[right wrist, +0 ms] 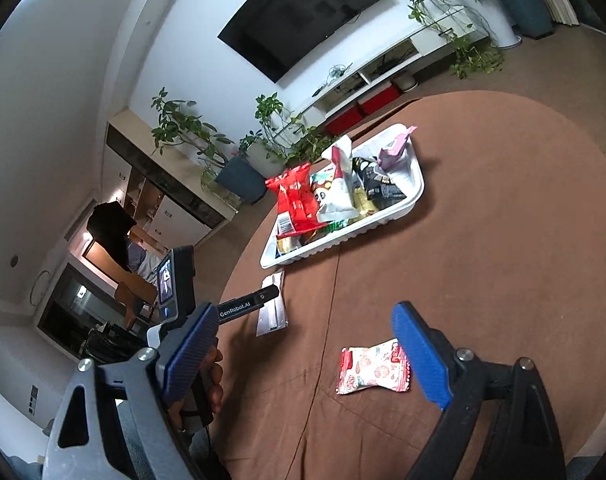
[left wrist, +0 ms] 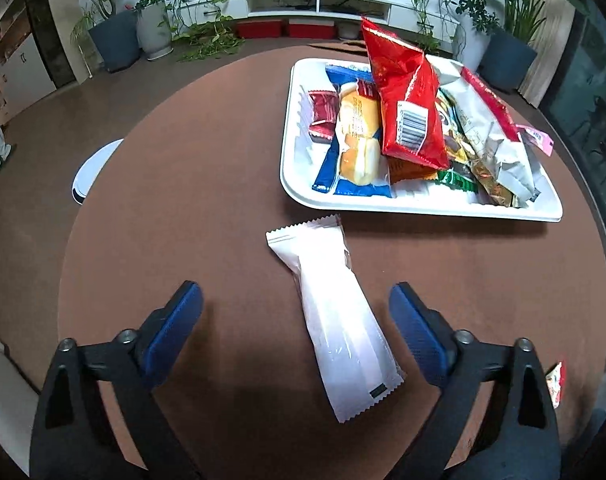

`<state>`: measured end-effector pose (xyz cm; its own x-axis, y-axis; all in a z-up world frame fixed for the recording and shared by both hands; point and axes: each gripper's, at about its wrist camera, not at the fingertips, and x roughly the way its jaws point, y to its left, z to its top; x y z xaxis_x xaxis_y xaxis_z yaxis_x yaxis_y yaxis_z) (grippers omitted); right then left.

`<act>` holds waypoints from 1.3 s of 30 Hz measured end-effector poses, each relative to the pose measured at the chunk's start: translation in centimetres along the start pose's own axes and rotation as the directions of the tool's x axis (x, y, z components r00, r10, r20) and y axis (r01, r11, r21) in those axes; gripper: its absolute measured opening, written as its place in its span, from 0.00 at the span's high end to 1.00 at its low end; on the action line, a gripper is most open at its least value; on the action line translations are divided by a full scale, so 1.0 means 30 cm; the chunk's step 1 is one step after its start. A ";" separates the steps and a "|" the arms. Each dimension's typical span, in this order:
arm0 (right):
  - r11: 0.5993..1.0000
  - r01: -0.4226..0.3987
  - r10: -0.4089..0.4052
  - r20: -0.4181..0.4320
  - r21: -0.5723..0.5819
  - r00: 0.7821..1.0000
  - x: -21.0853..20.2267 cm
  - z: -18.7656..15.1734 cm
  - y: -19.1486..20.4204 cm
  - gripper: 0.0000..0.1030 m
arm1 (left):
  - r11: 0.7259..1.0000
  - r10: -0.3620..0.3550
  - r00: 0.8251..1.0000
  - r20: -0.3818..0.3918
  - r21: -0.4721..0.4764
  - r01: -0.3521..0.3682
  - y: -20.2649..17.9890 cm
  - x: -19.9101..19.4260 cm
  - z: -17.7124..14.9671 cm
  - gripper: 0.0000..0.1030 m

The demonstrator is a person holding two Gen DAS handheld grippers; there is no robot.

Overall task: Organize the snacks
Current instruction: 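Withdraw both grippers from the tray toward the remaining packets, then grasp the plain white packet with the left gripper while the right grasps the candy packet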

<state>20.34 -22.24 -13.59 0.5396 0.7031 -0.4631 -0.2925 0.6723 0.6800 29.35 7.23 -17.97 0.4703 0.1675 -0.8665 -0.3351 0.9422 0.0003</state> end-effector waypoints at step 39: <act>0.775 0.110 -0.323 -0.241 -0.622 0.915 0.094 -0.049 0.152 0.11 | 0.948 -0.160 0.983 -0.091 0.263 0.179 -0.133 -0.021 -0.111 0.76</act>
<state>19.36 -16.83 -12.64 0.3977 0.4822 -0.7806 -0.6586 0.7424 0.1231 27.66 2.41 -19.10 0.4418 -0.0127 -0.8970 -0.0187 0.9996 -0.0234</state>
